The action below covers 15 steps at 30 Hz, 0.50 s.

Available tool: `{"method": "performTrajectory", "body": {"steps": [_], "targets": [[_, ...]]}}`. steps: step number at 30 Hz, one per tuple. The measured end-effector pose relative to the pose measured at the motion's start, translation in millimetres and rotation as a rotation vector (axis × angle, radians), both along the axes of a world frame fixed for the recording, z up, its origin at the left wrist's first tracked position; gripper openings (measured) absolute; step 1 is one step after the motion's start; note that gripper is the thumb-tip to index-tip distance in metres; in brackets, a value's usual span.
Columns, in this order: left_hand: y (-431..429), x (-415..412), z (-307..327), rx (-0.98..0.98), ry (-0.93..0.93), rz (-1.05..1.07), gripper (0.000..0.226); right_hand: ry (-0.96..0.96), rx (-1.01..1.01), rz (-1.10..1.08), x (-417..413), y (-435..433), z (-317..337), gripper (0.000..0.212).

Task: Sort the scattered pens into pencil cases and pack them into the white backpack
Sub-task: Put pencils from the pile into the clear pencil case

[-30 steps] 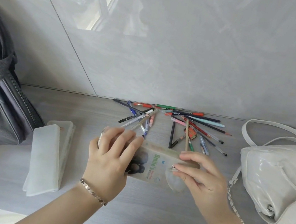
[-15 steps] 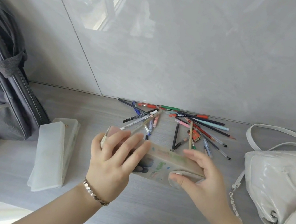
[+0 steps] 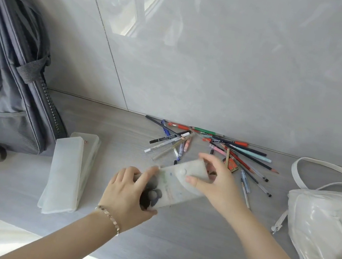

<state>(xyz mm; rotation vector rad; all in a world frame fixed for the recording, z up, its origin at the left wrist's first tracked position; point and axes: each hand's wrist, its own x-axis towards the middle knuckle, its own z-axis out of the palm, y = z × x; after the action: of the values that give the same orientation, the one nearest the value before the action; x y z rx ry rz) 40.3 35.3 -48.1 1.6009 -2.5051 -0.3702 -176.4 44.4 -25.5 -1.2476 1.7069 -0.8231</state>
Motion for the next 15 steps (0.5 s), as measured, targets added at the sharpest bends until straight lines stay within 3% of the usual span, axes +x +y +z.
{"method": "performTrajectory", "body": {"steps": [2, 5, 7, 9, 13, 15], "targets": [[-3, 1, 2, 0.308, 0.172, 0.317, 0.085, 0.017, -0.094, -0.139, 3, -6, -2, 0.053], [-18, 13, -14, 0.404, 0.493, 0.807, 0.078, -0.003, -0.072, -0.152, 6, -8, -6, 0.034], [-32, 23, -28, 0.376, 0.420, 0.940, 0.073, -0.004, -0.027, -0.088, 11, -4, -14, 0.026], [-42, 28, -42, 0.352, 0.223, 0.991, 0.073, 0.013, 0.004, -0.038, 17, 1, -21, 0.022], [-44, 28, -57, 0.349, -0.002, 0.924, 0.084, 0.043, 0.032, 0.051, 28, 5, -24, 0.020], [-43, 32, -58, 0.309, -0.047, 0.822, 0.077, 0.062, 0.050, 0.099, 32, 7, -21, 0.019]]}}
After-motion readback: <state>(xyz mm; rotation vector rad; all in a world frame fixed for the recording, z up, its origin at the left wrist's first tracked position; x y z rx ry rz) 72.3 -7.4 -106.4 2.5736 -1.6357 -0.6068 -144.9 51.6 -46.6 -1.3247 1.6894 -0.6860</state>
